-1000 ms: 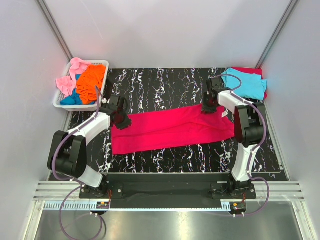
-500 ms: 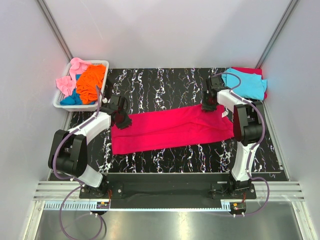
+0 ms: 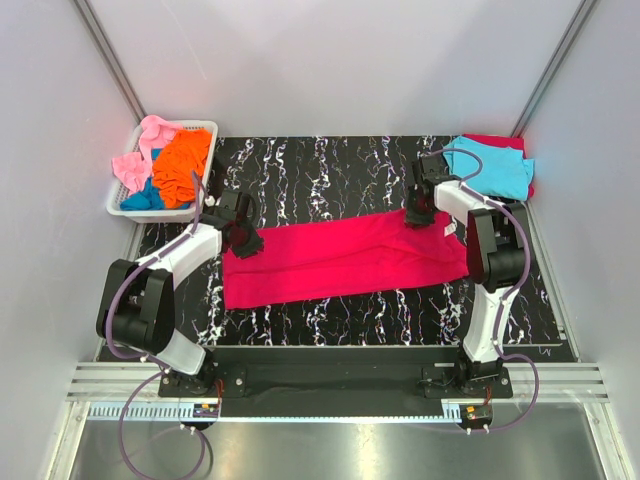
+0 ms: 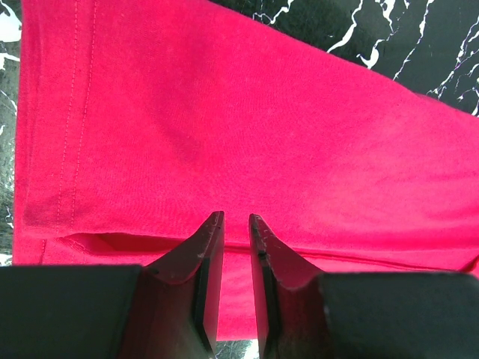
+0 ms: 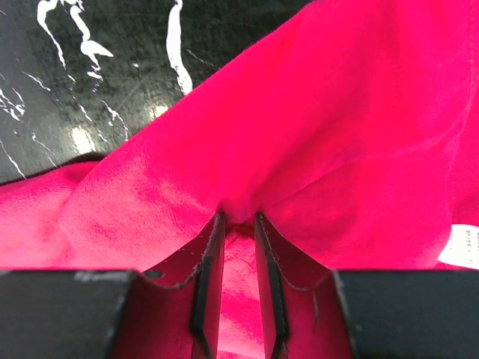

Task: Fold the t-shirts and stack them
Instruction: Fold the tshirt

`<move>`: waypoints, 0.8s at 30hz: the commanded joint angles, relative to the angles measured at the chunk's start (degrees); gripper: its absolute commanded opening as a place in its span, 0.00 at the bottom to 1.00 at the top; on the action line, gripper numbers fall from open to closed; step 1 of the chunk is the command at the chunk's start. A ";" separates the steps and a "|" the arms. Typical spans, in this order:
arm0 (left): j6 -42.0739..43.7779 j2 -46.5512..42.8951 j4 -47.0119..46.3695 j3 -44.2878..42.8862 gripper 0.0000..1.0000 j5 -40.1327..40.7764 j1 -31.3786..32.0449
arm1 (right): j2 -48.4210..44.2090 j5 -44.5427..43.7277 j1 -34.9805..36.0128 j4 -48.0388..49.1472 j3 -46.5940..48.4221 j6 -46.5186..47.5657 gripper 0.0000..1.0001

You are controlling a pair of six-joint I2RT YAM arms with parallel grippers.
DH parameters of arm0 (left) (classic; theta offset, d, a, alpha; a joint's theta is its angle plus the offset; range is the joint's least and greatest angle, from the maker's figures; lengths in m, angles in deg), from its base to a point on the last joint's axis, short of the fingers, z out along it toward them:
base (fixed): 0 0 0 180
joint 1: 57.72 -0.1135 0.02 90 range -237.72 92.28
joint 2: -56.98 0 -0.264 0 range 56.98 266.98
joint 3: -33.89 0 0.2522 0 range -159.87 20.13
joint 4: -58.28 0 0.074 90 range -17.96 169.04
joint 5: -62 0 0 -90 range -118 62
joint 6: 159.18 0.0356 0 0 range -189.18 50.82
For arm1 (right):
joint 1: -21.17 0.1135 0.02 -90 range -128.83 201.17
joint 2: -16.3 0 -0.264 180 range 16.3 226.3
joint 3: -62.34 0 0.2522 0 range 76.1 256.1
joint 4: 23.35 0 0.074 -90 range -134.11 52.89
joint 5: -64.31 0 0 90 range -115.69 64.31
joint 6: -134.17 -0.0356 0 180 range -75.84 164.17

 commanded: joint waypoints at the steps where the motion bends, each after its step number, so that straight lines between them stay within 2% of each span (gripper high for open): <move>1: 0.19 -0.27 -2.04 -0.91 0.24 -0.79 0.34 | -2.85 -1.17 -0.13 -0.89 -1.14 -0.45 0.29; 20: -0.25 -0.18 -1.96 -0.83 0.24 -0.44 1.21 | -7.68 -0.12 0.84 -2.30 -3.25 -1.07 0.29; 22: -0.25 -0.18 -1.96 -0.83 0.24 -0.44 1.30 | -7.25 0.23 0.84 -2.30 -3.34 -1.16 0.26; 24: -0.25 -0.18 -1.96 -0.74 0.24 -0.35 1.39 | -7.16 0.50 0.84 -2.30 -3.43 -1.07 0.19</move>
